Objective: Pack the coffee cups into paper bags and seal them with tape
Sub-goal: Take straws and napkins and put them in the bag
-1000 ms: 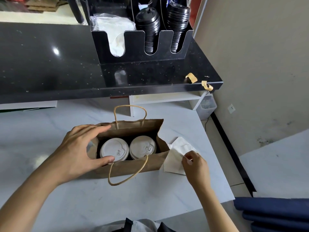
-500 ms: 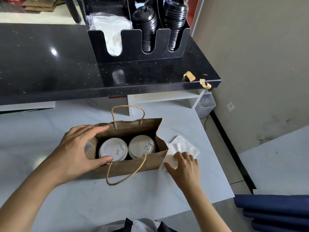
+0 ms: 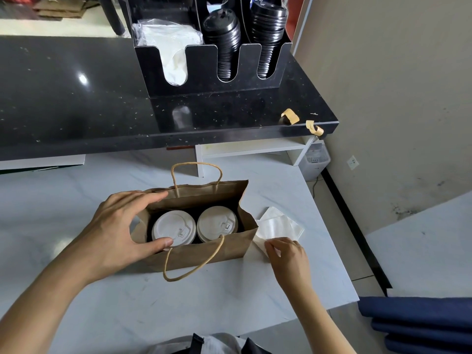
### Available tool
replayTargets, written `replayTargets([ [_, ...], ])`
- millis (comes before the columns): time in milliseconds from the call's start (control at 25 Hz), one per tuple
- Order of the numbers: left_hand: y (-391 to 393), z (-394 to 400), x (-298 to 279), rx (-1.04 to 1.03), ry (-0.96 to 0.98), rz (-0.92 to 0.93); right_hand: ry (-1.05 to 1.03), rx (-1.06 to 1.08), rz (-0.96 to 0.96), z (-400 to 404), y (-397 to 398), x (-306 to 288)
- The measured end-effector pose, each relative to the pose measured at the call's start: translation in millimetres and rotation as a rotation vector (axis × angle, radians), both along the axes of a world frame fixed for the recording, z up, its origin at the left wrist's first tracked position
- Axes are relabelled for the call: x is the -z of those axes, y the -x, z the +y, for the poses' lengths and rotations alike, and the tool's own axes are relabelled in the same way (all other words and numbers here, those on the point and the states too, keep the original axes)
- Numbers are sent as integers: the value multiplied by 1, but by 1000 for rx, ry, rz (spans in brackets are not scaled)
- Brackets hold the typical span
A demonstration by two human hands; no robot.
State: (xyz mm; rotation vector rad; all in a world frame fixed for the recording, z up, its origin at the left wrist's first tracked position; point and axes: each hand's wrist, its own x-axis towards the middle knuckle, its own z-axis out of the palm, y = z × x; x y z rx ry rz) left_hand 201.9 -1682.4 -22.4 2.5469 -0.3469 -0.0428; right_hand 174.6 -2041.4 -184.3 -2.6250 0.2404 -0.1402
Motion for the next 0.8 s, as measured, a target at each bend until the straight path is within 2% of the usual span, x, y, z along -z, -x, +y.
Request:
replayTargets([
  [160,0,0,1,0,-1,2,-419,188,110,-1,1,-16],
  [320,0,0,0,2,-4,2,-631,352,121,-1,-1,-31],
  [440,0,0,1,9,1,2,-694,439,45,0,-5,-37],
  [600,0,0,0,10,0,2,-678,512,-45,-2,-10,-43],
  [800,0,1,0,13,-6,25,-733,638,-185,-6,-26,-82],
])
